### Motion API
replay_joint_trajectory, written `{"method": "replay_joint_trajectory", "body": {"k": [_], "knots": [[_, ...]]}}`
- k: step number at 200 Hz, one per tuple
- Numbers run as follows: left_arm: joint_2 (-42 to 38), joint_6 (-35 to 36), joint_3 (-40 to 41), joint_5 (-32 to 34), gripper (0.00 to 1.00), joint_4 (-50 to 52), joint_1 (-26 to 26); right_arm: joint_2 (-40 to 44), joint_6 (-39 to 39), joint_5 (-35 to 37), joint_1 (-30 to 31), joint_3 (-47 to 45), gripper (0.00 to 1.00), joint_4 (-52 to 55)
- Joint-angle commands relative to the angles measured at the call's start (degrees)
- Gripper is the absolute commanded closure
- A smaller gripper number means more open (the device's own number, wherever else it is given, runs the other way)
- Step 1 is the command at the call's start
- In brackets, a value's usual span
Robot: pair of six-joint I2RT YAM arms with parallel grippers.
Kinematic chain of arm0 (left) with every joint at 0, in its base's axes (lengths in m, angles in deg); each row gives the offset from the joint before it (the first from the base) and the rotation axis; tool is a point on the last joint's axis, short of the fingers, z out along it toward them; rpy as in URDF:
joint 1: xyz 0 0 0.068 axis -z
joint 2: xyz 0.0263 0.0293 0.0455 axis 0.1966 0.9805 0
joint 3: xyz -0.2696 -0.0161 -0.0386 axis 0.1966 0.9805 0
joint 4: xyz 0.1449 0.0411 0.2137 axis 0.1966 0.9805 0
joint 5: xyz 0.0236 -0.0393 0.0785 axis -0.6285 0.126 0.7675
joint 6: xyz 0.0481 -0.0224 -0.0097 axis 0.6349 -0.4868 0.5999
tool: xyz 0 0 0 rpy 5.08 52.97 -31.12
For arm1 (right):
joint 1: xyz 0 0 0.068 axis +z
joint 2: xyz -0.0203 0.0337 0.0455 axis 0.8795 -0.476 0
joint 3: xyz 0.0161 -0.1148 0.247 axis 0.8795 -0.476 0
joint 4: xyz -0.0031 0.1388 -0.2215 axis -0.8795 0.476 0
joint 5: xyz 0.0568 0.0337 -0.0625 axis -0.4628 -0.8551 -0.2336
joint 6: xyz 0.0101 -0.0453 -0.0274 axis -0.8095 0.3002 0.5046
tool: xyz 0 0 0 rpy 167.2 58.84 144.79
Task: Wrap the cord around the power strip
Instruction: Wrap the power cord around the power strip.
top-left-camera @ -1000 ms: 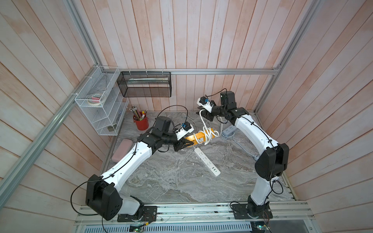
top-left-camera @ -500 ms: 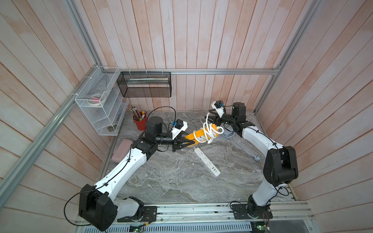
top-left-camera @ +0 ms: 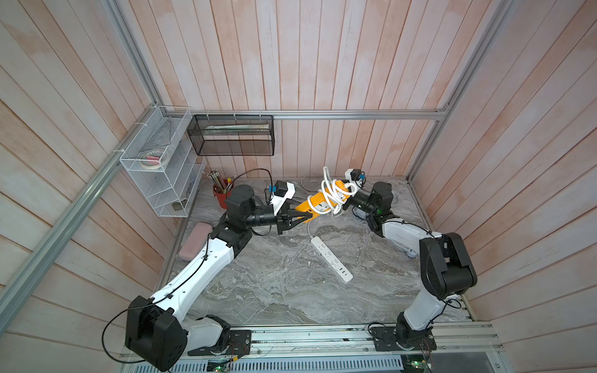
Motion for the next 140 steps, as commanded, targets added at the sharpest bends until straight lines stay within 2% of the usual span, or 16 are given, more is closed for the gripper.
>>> {"method": "replay_joint_trajectory", "body": {"k": [1, 8, 27, 42, 52, 83, 103, 113, 140], "knots": [[-1.6, -2.3, -1.2, 2.6, 1.0, -7.6, -0.1, -5.2, -3.8, 4.5, 2.2, 3.3, 0.42, -5.3], [-1.6, -3.0, -0.8, 3.7, 1.0, -8.8, -0.1, -6.5, -3.9, 5.4, 3.0, 4.2, 0.49, -5.3], [-1.6, -6.4, 0.6, 7.5, 1.0, -13.1, -0.2, -8.5, -4.0, 7.8, 5.1, 5.4, 0.78, -4.0], [-1.4, -9.7, 2.2, 11.5, 1.0, -17.7, -0.4, -8.7, -2.5, 9.0, 7.0, 6.0, 0.92, -0.3], [-0.9, -11.8, 3.3, 12.9, 1.0, -21.1, -0.6, -8.7, -0.3, 9.4, 8.5, 6.9, 0.98, 4.6], [1.2, -12.8, 4.4, 18.6, 1.0, -24.3, -1.1, -8.2, 9.6, 12.3, 13.1, 9.5, 1.0, 21.7], [2.4, -12.2, 4.5, 24.4, 1.0, -24.1, -3.6, -6.3, 13.6, 14.6, 14.6, 7.2, 1.0, 27.8], [3.0, -12.1, 4.1, 25.3, 1.0, -23.4, -5.5, -4.8, 14.7, 16.9, 14.8, 5.3, 1.0, 29.3], [3.7, -3.5, 0.9, 32.9, 1.0, -12.5, -8.5, 0.4, 18.2, 24.5, 14.4, 0.2, 1.0, 31.5]]}}
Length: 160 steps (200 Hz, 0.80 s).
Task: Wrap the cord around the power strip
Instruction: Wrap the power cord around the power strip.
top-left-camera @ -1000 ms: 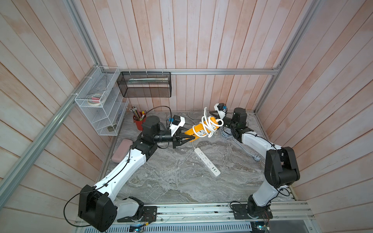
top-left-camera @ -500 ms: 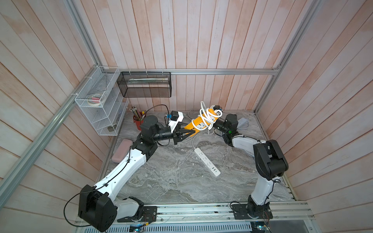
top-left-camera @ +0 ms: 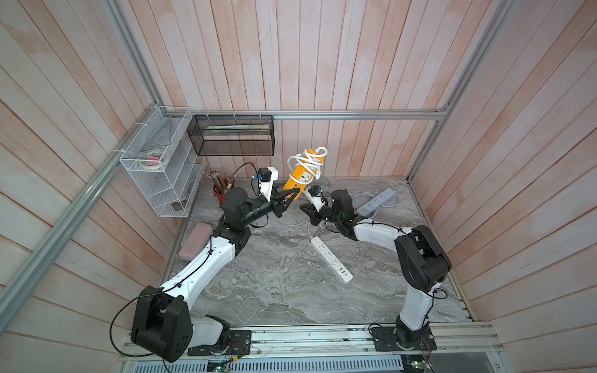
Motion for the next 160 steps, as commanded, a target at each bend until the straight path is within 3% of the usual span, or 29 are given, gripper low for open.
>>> {"method": "replay_joint_trajectory", "body": {"k": [1, 51, 75, 104, 125, 160], "knots": [[-0.2, 7.7, -3.8, 9.9, 1.0, 3.5, -2.8, 5.2, 5.8, 8.9, -0.9, -4.1, 1.0, 7.8], [0.1, 11.0, -6.4, 22.8, 1.0, 13.9, -10.4, 12.8, 12.5, 18.6, 0.1, -8.5, 1.0, 12.9], [4.1, 21.0, -10.5, 29.3, 1.0, 23.1, -7.5, 18.1, 20.6, 20.8, 4.2, -8.7, 1.0, 13.1], [10.1, 29.4, -13.8, 33.5, 1.0, 33.4, -2.6, 20.3, 27.3, 23.8, 6.2, -0.6, 1.0, 17.5], [13.2, 31.2, -14.7, 33.5, 1.0, 38.9, -0.7, 19.8, 32.0, 23.8, 6.3, 6.2, 1.0, 21.5], [16.9, 35.1, -17.2, 26.1, 1.0, 50.7, 3.2, 15.3, 38.0, 24.3, 5.2, 16.8, 1.0, 25.8]]}}
